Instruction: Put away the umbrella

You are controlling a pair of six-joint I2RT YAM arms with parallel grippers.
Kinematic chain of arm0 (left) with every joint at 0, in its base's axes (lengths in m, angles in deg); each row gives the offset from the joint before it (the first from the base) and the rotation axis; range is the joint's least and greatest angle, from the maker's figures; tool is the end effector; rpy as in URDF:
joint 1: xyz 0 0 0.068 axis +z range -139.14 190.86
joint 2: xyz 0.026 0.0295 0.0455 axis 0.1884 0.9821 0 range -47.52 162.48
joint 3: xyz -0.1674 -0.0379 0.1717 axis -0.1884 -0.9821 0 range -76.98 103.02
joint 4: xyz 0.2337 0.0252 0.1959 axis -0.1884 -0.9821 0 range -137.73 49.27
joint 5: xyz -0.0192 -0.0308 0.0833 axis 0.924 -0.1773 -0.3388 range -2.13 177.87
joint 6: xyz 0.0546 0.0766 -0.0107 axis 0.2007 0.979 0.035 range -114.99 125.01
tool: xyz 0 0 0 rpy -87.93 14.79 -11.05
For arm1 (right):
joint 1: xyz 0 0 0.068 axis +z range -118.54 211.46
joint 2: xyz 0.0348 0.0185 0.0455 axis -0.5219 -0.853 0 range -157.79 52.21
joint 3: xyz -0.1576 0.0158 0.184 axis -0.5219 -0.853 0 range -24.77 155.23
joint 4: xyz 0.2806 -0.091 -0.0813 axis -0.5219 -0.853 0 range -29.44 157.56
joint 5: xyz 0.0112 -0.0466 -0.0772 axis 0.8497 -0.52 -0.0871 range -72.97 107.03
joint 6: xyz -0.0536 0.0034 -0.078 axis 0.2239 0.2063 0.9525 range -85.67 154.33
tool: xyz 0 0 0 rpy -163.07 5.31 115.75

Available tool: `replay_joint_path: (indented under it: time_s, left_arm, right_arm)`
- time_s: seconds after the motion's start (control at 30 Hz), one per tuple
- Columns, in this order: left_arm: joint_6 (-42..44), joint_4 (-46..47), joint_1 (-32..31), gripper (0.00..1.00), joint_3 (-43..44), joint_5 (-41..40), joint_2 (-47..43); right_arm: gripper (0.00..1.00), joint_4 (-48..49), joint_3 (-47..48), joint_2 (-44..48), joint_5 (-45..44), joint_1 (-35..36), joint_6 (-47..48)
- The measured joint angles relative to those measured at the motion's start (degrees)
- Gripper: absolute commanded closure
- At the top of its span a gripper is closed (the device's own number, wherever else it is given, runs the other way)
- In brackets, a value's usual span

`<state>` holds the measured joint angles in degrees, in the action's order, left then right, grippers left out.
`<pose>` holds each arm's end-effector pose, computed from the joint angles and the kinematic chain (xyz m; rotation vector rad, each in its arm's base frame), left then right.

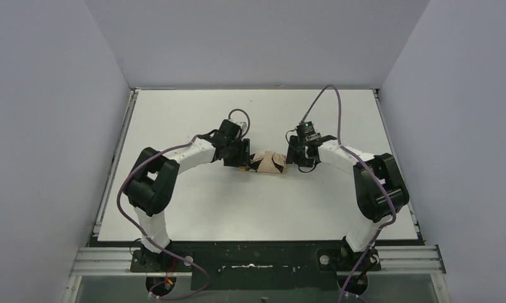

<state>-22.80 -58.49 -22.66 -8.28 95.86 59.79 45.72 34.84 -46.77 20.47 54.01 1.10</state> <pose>0.3626 -0.2545 0.0683 0.1875 2.6430 -0.5675 0.3646 0.1570 0.0649 0.2303 2.6878 0.3957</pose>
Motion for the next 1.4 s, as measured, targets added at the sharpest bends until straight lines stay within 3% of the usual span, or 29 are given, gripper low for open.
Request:
replay_joint_path:
  time_s: [0.1,0.27,0.43,0.6,0.8,0.97,1.4]
  left_arm:
    - [0.9,-0.2,1.1,0.33,0.1,1.1,-0.6]
    - [2.1,-2.7,3.3,0.25,-2.5,0.2,-9.5]
    - [3.5,-6.6,6.4,0.23,-3.8,-5.8,-23.7]
    - [4.6,-9.4,7.0,0.22,-7.5,-14.5,-34.5]
    - [4.6,-10.5,6.9,0.2,-16.5,-20.9,-44.9]
    - [5.7,-10.7,6.9,0.2,-19.6,-24.7,-50.6]
    - [7.4,-10.7,6.0,0.16,-24.4,-29.9,-56.2]
  right_arm:
    - [0.47,0.5,1.2,0.4,0.2,-0.4,1.1]
    - [0.42,-1.5,0.3,6.6,-0.9,-2.8,4.0]
    - [0.3,-6.5,-0.6,18.6,-5.1,-7.5,6.7]
    - [0.17,-11.1,0.3,31.1,-8.2,-7.9,9.6]
    - [0.09,-16.3,0.7,37.5,-8.7,-7.9,10.5]
    - [0.0,-16.6,-4.3,42.9,-8.7,-7.9,10.8]
    - [0.0,-16.1,-13.1,52.6,-8.6,-7.9,12.7]
